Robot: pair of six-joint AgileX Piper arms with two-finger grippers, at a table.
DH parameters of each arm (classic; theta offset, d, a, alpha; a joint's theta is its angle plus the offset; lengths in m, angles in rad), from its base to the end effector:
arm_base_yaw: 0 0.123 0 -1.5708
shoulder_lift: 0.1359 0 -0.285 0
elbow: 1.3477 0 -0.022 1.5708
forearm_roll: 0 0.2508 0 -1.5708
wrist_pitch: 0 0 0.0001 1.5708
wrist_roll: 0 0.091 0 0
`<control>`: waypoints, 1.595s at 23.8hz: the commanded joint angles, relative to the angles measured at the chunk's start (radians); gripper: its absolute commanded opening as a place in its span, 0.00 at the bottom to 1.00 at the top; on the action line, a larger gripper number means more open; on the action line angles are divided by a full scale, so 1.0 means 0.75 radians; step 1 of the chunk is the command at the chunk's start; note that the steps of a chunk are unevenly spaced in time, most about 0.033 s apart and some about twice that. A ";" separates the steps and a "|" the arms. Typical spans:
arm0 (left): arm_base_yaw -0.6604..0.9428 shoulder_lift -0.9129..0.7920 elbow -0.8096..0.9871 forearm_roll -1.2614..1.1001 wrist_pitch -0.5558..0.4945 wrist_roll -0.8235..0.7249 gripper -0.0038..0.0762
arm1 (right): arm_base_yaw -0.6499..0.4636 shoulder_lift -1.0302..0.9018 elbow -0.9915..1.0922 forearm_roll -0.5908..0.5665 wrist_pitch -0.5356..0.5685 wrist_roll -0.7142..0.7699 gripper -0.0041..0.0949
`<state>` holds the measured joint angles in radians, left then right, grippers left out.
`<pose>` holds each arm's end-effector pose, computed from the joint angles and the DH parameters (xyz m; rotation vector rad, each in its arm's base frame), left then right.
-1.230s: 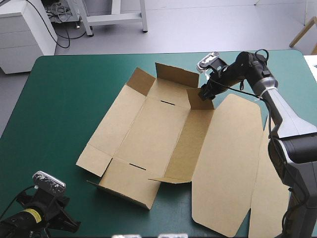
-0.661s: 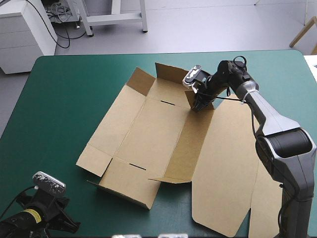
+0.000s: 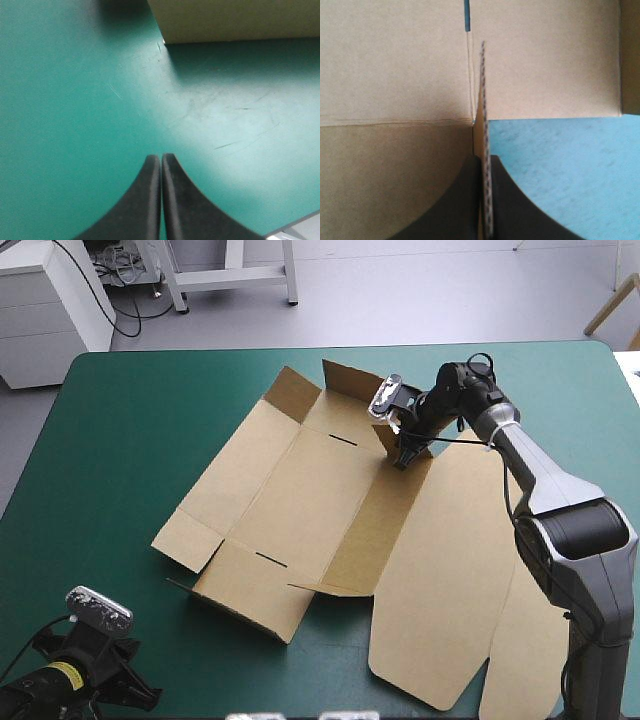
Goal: Fold the box
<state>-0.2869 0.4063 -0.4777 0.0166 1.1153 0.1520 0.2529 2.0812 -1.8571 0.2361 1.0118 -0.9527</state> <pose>0.0506 -0.0135 0.2570 0.5534 2.4663 -0.0323 0.4414 0.1327 0.2572 -1.4210 2.2592 0.0898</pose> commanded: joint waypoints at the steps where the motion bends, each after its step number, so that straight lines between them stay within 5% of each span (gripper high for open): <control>1: -0.002 0.010 -0.031 0.000 -0.055 -0.009 0.04 | 0.025 -0.076 -0.040 0.022 -0.158 -0.183 0.02; 6: -0.002 0.010 -0.031 0.000 -0.055 -0.009 0.04 | 0.156 -0.074 -0.040 0.248 -0.234 -0.521 0.02; 18: -0.002 0.010 -0.031 0.000 -0.055 -0.009 0.04 | 0.417 -0.068 -0.040 0.278 -0.327 -0.664 0.02; 30: -0.002 0.010 -0.031 0.000 -0.055 -0.009 0.04 | 0.512 -0.045 -0.040 0.375 -0.298 -0.742 0.02; 38: -0.002 0.010 -0.045 -0.022 -0.202 -0.030 0.04 | 0.515 0.010 -0.040 0.414 -0.239 -0.718 0.02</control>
<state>-0.2869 0.4063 -0.4777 0.0134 1.0354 0.1414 0.6291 2.1395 -1.8594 0.4752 0.8145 -1.4906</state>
